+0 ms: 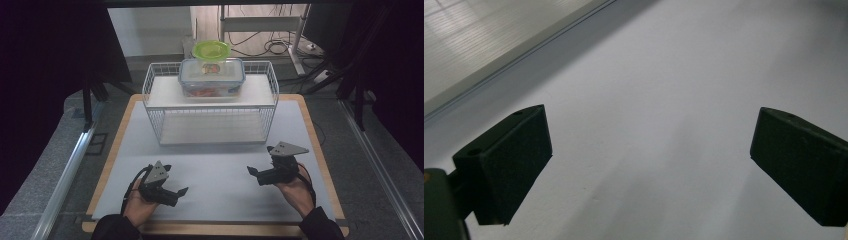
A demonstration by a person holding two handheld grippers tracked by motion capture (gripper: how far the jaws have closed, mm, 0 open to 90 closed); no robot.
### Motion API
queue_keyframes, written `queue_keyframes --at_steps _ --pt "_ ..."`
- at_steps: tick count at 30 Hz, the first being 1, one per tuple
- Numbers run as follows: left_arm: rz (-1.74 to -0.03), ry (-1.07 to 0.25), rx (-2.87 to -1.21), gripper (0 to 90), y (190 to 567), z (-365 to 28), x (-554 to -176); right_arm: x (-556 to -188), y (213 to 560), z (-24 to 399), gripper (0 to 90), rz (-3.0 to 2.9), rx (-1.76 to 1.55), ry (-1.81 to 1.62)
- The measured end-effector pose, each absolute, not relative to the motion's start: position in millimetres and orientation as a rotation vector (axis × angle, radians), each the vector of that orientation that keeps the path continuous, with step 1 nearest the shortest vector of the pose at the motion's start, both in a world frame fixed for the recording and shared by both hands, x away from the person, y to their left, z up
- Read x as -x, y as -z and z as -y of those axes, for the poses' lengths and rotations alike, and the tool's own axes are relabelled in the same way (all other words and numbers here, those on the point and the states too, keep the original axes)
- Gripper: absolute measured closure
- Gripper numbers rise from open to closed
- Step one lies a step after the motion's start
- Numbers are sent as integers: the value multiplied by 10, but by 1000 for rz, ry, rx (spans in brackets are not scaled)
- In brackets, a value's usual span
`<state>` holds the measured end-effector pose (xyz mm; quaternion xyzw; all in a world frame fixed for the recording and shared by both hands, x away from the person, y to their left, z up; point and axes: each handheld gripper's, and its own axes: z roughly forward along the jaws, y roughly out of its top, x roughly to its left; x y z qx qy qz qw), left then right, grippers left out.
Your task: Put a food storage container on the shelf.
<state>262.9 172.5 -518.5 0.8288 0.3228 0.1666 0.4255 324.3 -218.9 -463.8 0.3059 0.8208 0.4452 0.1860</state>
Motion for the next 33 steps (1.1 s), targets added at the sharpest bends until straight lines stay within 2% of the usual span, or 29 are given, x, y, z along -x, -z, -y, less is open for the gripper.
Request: queue_keyframes --at_steps 19,33 --pt "-810 -421 -2098 31 5202 -1708 -2633 -3043 4944 2414 0 -2348 -936 -1085" --pt "-814 -420 -2104 31 5208 -1701 -2640 -3032 5033 2462 0 -2353 -974 -1010"
